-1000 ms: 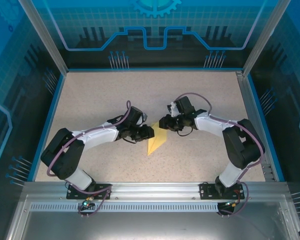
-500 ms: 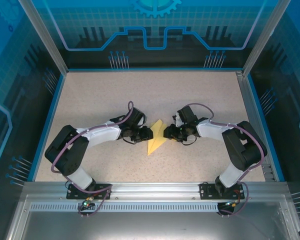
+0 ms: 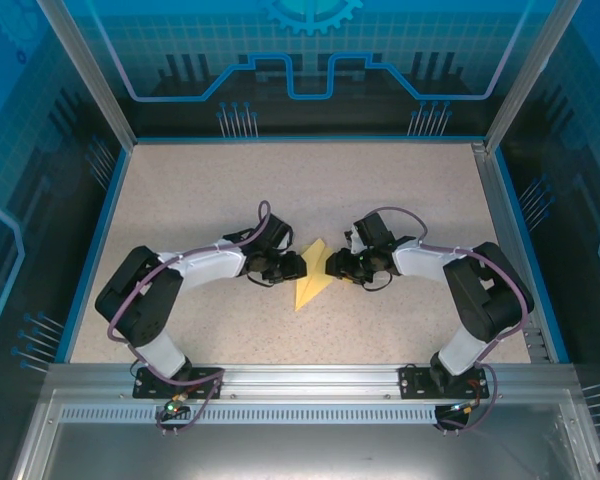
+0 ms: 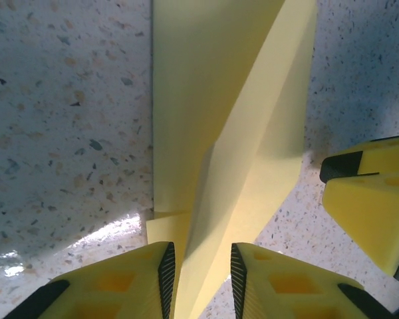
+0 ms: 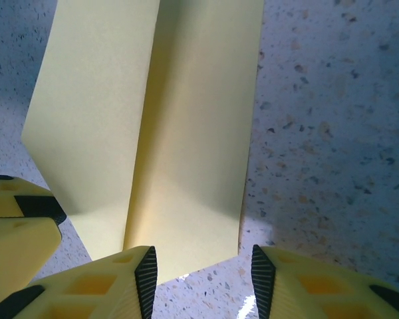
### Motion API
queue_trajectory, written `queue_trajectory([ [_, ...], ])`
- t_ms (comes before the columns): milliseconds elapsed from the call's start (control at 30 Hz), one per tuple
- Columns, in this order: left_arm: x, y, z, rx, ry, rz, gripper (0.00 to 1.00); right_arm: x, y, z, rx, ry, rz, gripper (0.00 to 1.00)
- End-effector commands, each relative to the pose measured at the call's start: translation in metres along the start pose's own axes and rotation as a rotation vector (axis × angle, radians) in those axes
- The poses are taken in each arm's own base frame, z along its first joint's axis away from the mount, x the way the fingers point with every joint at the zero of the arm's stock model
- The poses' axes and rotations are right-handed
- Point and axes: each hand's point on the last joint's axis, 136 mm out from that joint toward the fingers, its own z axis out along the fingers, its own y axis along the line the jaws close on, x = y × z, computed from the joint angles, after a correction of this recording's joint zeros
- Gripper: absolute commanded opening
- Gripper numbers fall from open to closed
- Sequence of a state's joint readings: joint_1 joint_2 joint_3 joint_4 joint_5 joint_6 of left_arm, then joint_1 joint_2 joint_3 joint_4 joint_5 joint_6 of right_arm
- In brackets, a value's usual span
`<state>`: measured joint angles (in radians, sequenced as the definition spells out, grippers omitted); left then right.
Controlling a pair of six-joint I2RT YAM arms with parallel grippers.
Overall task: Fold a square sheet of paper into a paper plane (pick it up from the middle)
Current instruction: Turn over the paper at the center of the table.
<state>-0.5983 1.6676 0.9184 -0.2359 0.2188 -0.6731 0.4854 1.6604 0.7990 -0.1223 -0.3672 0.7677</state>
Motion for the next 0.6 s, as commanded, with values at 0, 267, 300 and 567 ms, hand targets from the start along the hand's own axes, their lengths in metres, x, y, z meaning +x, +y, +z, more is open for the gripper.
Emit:
queue_trajectory([
  [0,-0.004,0.004,-0.001,-0.042,0.003,0.03,0.33,0.005,0.001,0.006,-0.01,0.015,0.008,0.45],
  [267,-0.004,0.01,0.007,-0.078,0.027,0.042,0.34,0.001,0.002,0.012,-0.009,0.021,0.013,0.44],
  [300,-0.003,0.011,0.009,-0.082,0.032,0.044,0.34,0.001,0.002,0.013,-0.009,0.021,0.013,0.44],
  [567,0.001,0.02,0.019,-0.111,0.059,0.036,0.32,0.003,0.006,0.02,-0.048,0.04,0.021,0.38],
])
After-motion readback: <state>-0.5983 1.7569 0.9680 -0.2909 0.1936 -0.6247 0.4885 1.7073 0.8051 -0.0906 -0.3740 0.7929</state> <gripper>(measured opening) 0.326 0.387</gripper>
